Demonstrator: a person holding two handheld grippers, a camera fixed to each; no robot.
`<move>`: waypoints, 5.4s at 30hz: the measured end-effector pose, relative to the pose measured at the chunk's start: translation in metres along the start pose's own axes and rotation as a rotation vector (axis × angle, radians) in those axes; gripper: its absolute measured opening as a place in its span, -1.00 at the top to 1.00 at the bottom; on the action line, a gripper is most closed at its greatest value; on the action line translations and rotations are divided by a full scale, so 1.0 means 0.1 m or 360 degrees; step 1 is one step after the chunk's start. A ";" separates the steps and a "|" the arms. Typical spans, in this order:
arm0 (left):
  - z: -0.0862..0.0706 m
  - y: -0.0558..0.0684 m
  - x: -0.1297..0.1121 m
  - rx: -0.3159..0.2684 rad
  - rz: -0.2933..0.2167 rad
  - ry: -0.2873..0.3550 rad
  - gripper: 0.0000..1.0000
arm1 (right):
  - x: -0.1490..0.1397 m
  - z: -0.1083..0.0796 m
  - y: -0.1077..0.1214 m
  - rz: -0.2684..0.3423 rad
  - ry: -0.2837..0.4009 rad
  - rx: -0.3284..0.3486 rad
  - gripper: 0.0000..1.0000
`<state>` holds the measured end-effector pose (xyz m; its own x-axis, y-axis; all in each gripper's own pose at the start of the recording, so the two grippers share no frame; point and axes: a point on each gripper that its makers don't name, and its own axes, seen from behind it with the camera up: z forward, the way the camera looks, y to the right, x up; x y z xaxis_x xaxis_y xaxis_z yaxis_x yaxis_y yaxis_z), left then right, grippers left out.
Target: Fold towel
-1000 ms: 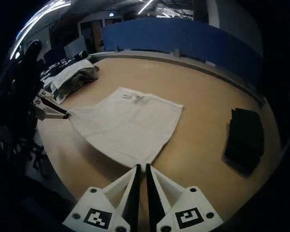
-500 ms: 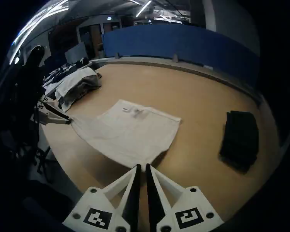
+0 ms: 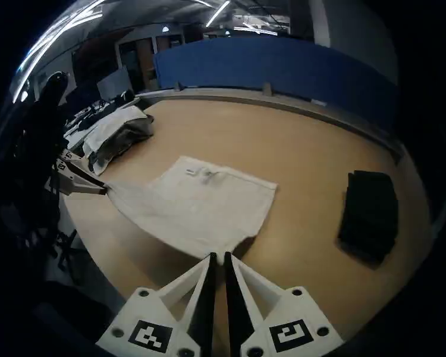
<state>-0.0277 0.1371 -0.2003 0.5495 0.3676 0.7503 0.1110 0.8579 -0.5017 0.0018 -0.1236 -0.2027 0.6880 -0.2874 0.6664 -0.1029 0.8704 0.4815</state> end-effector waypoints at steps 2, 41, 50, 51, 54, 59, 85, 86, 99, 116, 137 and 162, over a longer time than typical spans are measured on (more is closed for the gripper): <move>0.01 -0.02 0.03 0.0005 -0.0020 -0.0005 0.80 | 0.03 0.02 0.03 0.0001 -0.0001 -0.0004 0.80; 0.89 -0.63 0.89 0.0104 -0.0129 -0.0025 0.80 | 0.67 1.08 0.74 0.0020 0.0007 -0.0107 0.81; 1.10 -0.69 0.88 0.0102 -0.0105 -0.0074 0.79 | 0.66 1.27 0.83 0.0046 -0.0028 -0.0121 0.81; 1.13 -0.70 0.87 0.0104 -0.0104 -0.0083 0.79 | 0.65 1.30 0.84 0.0049 -0.0035 -0.0124 0.81; 1.22 -0.73 0.84 0.0114 -0.0101 -0.0107 0.78 | 0.63 1.39 0.88 0.0056 -0.0056 -0.0132 0.81; 1.34 -0.79 0.84 0.0136 -0.0095 -0.0120 0.75 | 0.61 1.51 0.92 0.0072 -0.0077 -0.0140 0.81; 1.54 -1.09 1.01 0.0242 -0.0104 -0.0107 -0.27 | 0.58 1.80 1.17 0.0082 -0.0120 -0.0279 -0.08; 1.54 -1.11 1.02 0.0251 -0.0097 -0.0100 -0.37 | 0.60 1.81 1.20 0.0081 -0.0112 -0.0292 -0.14; 1.47 -1.24 1.18 0.0322 -0.0101 -0.0036 -0.87 | 0.76 1.85 1.36 0.0055 -0.0050 -0.0393 -0.56; 1.23 -1.21 1.14 0.0317 -0.0147 0.0009 -0.88 | 0.76 1.70 1.30 0.0071 -0.0014 -0.0372 -1.00; 0.90 -0.81 0.43 0.0276 -0.0199 -0.0022 -0.88 | 0.18 1.35 0.88 0.0026 -0.0119 -0.0230 -1.00; 0.77 -0.62 0.07 0.0254 -0.0297 -0.0055 -0.88 | -0.24 1.41 0.68 0.0077 -0.0275 -0.0118 -0.10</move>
<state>-0.0947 0.1141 -0.1310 0.5025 0.2074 0.8393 0.0743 0.9569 -0.2809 -0.1230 -0.1137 -0.1063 0.5491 -0.3031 0.7789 -0.0751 0.9102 0.4072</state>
